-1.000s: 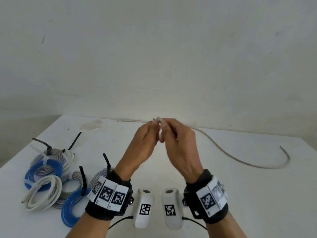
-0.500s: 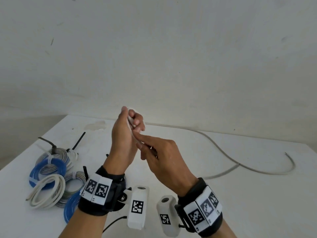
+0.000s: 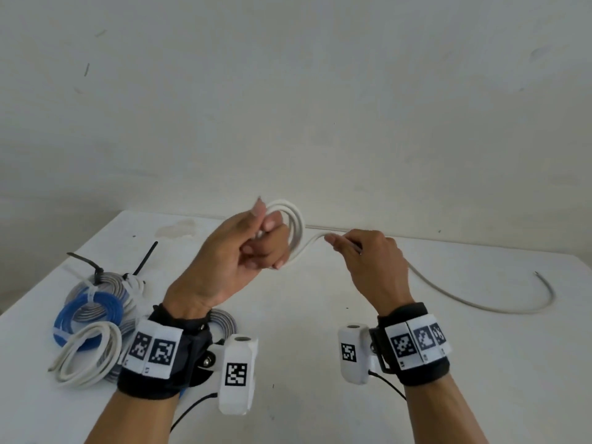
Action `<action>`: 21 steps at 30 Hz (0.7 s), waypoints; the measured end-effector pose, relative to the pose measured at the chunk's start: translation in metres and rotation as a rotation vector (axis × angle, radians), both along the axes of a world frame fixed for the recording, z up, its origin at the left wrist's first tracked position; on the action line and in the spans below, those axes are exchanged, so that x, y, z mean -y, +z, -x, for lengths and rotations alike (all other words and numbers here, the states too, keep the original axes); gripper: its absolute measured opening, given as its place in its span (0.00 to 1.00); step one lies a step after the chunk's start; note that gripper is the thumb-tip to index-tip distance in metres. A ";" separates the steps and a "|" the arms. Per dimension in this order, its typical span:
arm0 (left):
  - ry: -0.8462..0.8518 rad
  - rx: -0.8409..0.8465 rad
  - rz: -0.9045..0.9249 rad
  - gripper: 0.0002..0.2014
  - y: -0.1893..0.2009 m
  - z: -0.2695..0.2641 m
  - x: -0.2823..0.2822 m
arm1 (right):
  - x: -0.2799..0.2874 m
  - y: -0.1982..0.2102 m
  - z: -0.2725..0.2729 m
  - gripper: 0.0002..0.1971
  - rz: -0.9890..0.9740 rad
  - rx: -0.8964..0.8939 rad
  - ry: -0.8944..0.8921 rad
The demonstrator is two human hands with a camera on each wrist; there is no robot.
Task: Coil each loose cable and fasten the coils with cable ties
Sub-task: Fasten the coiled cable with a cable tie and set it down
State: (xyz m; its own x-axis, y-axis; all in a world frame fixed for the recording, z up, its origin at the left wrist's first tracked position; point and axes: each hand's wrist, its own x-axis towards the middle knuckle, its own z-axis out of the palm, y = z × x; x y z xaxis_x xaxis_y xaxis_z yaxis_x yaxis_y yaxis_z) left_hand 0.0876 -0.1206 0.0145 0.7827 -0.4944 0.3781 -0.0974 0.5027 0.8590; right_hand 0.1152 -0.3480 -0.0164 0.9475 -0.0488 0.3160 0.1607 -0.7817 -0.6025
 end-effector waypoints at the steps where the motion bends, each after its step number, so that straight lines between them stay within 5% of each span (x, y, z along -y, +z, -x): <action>1: -0.015 0.025 -0.027 0.17 -0.001 0.002 0.006 | 0.001 0.000 0.000 0.28 -0.062 -0.037 0.017; 6: 0.043 0.068 -0.153 0.20 -0.001 0.007 0.018 | 0.007 0.002 0.002 0.21 -0.234 -0.082 0.030; 10: 0.209 0.142 -0.533 0.25 -0.009 0.007 0.032 | 0.003 0.013 0.009 0.10 -0.419 0.078 0.048; 13: 0.326 0.148 -0.656 0.23 -0.019 0.007 0.045 | -0.013 0.022 0.022 0.06 -0.521 0.154 0.132; 21: 0.547 0.013 -0.386 0.31 -0.019 -0.001 0.040 | -0.076 0.021 0.060 0.14 -0.428 0.133 0.399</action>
